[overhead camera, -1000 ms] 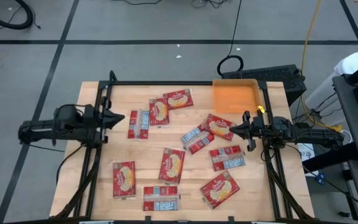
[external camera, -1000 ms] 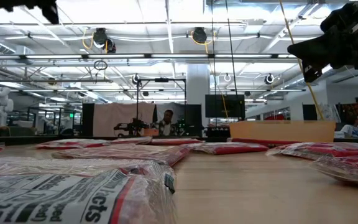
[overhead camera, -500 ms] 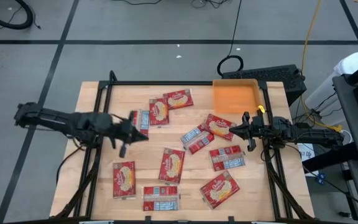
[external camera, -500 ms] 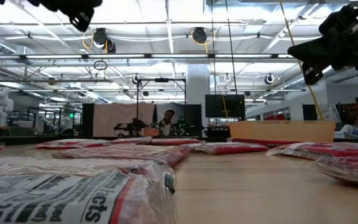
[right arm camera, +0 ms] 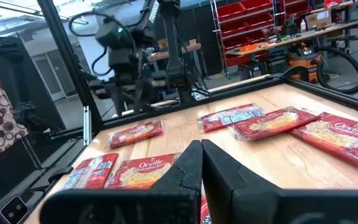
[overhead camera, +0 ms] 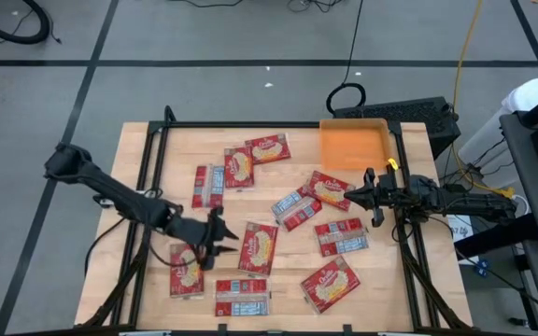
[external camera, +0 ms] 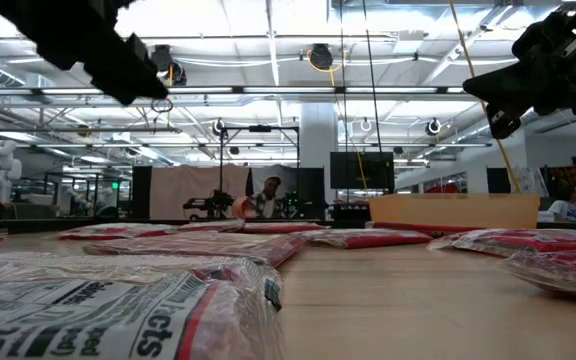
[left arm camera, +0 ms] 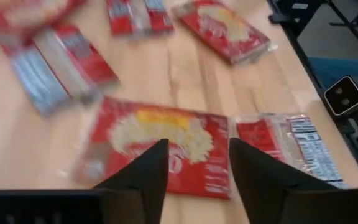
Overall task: Sort popcorn bags into baskets
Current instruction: Put the red popcorn bag into the orange bin
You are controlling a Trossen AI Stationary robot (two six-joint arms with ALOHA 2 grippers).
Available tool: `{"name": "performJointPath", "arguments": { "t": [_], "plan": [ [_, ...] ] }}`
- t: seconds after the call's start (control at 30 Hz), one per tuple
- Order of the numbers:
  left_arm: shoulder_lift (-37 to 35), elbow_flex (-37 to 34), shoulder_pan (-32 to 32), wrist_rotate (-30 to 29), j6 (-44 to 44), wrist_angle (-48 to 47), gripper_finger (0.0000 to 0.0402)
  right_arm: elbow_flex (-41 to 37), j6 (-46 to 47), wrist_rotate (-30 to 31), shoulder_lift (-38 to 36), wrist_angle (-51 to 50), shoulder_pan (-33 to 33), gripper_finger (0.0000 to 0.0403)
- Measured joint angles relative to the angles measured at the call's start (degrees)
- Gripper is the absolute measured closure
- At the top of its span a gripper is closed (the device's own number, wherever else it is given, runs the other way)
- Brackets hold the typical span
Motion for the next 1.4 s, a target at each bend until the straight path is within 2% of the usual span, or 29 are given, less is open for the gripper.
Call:
{"name": "performJointPath", "arguments": {
  "t": [0.13, 0.3, 0.53, 0.8, 0.93, 1.07, 1.23, 1.4],
  "plan": [
    [6.3, 0.0, -2.1, 0.1, -10.3, 2.2, 0.0194, 0.0, -0.2, 0.0, 0.0, -0.6, 0.0, 0.0403],
    [13.0, 0.0, -6.0, 1.8, -13.7, 5.7, 0.0171, 0.0, -1.0, 0.0, 0.0, -0.8, 0.0, 0.0403],
    [18.7, 0.0, -6.7, 1.5, -28.0, 9.7, 0.0141, 0.0, -2.5, 0.0, 0.0, -0.8, 0.0, 0.0403],
    [24.8, 0.2, -6.7, 0.7, -36.9, 14.5, 0.0139, 0.0, -3.4, 0.3, 1.0, -0.8, 0.0, 0.0403],
    [25.8, 0.2, -6.4, 0.4, -37.5, 17.7, 0.0160, 0.0, -3.2, 0.3, 2.2, -0.8, 0.0, 0.0403],
    [26.0, 0.2, -4.9, 1.3, -40.1, 18.1, 0.0202, 0.0, -2.4, 0.3, 3.4, -0.7, 0.0, 0.0403],
    [26.8, 0.2, -2.6, 1.2, -38.5, 16.8, 0.0286, 0.0, -0.4, 0.3, 5.2, 2.3, 0.0, 0.0403],
    [28.1, 0.2, -0.5, 0.7, -30.2, 18.0, 0.0381, 0.0, 1.4, 0.3, 7.8, 6.2, 0.0, 0.0403]
  ]
}}
